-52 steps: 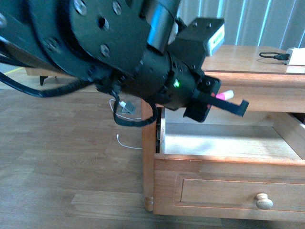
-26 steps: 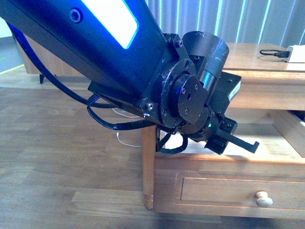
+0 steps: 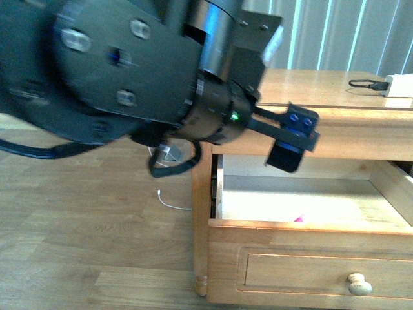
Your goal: Place pink marker in drawer with both arms
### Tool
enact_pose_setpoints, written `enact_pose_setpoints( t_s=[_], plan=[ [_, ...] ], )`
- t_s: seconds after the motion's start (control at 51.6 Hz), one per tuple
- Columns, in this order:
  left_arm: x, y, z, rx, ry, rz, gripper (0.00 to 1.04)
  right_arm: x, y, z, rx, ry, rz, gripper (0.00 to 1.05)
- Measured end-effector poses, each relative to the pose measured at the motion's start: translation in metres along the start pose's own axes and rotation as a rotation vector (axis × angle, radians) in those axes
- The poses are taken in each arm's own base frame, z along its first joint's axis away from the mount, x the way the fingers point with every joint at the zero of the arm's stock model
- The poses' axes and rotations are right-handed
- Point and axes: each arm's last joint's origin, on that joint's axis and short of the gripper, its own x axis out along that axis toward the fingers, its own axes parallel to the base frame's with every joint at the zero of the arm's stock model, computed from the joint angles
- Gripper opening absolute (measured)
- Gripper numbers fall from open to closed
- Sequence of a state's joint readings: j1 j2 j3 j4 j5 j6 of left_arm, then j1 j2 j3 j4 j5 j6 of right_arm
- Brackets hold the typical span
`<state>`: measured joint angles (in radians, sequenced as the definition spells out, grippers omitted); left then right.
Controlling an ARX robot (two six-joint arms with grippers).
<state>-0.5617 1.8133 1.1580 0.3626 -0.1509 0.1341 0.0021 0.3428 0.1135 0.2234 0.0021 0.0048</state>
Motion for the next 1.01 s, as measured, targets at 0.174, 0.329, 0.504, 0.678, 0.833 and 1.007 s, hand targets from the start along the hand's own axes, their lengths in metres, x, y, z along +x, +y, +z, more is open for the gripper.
enact_pose_setpoints(
  t_s=[0.174, 0.329, 0.504, 0.678, 0.833, 1.007],
  plan=[
    [-0.061, 0.041, 0.001, -0.118, -0.058, 0.136, 0.99, 0.0, 0.0, 0.0, 0.0, 0.0, 0.0, 0.96],
    [-0.121, 0.068, 0.0, -0.172, -0.131, 0.24, 0.99, 0.0, 0.0, 0.0, 0.0, 0.0, 0.001, 0.96],
    [-0.181, 0.082, -0.025, -0.234, -0.15, 0.327, 0.99, 0.0, 0.0, 0.0, 0.0, 0.0, 0.0, 0.96],
    [-0.228, 0.078, -0.065, -0.331, -0.123, 0.388, 0.99, 0.0, 0.0, 0.0, 0.0, 0.0, 0.0, 0.96],
    [-0.256, 0.074, -0.103, -0.442, -0.105, 0.46, 0.99, 0.0, 0.0, 0.0, 0.0, 0.0, 0.0, 0.96],
    [-0.263, 0.075, -0.119, -0.509, -0.115, 0.496, 0.99, 0.0, 0.0, 0.0, 0.0, 0.0, 0.001, 0.96]
  ],
)
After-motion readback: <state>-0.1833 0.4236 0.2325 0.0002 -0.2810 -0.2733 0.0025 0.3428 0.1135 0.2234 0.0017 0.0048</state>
